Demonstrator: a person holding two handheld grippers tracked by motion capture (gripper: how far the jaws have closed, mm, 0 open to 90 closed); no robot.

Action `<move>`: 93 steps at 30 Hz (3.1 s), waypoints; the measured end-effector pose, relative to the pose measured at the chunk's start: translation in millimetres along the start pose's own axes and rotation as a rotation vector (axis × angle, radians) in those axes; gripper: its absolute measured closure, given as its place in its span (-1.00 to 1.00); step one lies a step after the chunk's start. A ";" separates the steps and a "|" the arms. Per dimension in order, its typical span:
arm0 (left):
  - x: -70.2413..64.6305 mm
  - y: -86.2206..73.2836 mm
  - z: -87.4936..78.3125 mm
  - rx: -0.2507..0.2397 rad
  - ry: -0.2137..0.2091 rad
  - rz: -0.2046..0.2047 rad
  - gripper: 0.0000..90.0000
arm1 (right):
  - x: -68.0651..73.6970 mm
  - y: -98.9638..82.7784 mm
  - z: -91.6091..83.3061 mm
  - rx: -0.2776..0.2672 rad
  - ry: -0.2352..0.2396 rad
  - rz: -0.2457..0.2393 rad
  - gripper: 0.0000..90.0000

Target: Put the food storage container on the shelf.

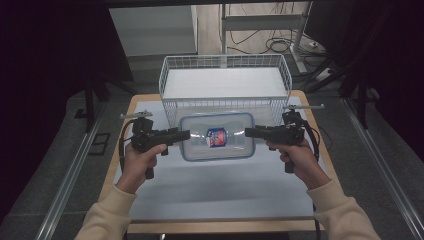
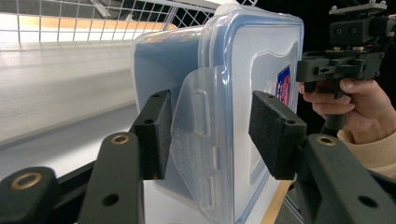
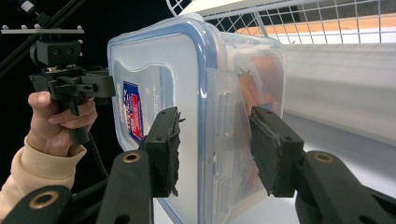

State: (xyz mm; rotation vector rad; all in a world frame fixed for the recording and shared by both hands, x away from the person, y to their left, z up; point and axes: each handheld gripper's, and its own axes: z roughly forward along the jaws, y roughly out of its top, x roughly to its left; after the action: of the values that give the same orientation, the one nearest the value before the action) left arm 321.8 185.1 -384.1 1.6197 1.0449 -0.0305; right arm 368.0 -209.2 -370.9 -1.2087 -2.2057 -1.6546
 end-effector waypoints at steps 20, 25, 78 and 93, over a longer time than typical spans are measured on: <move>-7.9 29.1 4.4 -0.010 -0.012 0.033 0.12 | 3.9 24.8 -13.8 -0.038 -0.014 -0.033 0.20; -9.4 45.4 4.7 -0.017 -0.011 0.052 0.12 | 4.2 35.7 -15.4 -0.048 -0.013 -0.041 0.20; 32.9 154.6 44.5 -0.045 -0.042 0.042 0.11 | -33.8 138.8 -5.0 -0.084 -0.054 -0.024 0.20; 63.9 168.6 70.8 -0.026 -0.029 -0.041 0.11 | -64.6 157.4 14.4 -0.043 -0.086 0.045 0.16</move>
State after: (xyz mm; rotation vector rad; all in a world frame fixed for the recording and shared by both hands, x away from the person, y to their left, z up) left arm 501.2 174.8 -311.6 1.5704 1.0519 -0.0676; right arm 519.8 -217.9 -293.1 -1.3545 -2.1853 -1.6711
